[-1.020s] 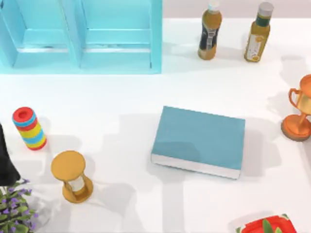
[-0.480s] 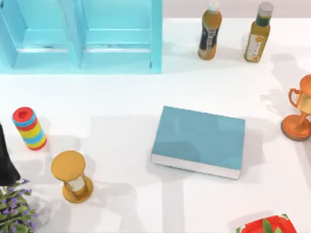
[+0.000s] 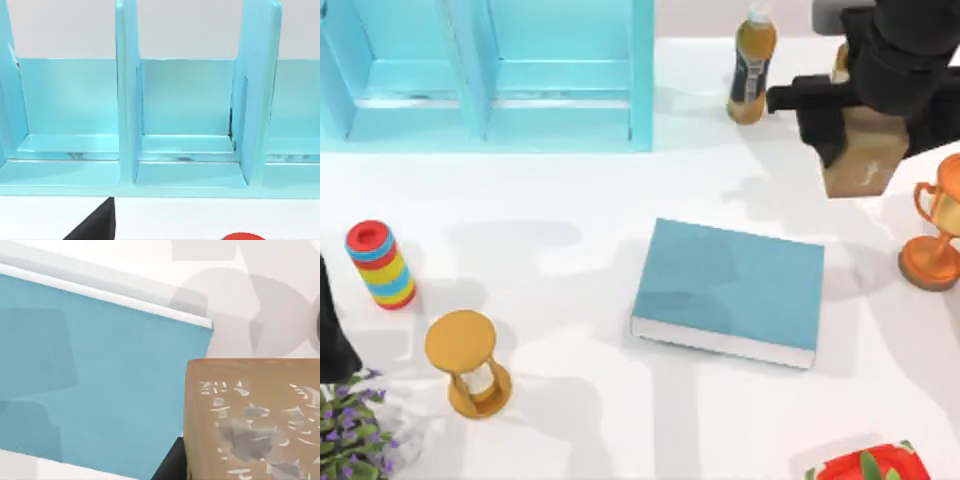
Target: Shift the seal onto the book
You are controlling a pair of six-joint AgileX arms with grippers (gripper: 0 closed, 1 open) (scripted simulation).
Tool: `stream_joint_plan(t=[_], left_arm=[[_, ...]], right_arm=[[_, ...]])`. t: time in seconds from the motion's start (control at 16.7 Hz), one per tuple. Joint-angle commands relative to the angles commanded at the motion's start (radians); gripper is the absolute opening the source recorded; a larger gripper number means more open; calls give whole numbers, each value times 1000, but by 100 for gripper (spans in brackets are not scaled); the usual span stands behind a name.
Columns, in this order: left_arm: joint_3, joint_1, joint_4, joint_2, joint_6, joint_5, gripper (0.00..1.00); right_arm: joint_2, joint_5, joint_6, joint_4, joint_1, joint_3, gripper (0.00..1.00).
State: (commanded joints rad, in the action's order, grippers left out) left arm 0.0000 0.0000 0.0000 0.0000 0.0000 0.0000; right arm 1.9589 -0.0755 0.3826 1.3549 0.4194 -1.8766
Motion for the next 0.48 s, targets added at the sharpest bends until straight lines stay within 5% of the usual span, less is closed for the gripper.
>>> stream_joint_plan(t=[0.48], left_arm=[[0,0,0,0,0,0,100]], right_arm=[[213,69,236,-79,177,-7,0]])
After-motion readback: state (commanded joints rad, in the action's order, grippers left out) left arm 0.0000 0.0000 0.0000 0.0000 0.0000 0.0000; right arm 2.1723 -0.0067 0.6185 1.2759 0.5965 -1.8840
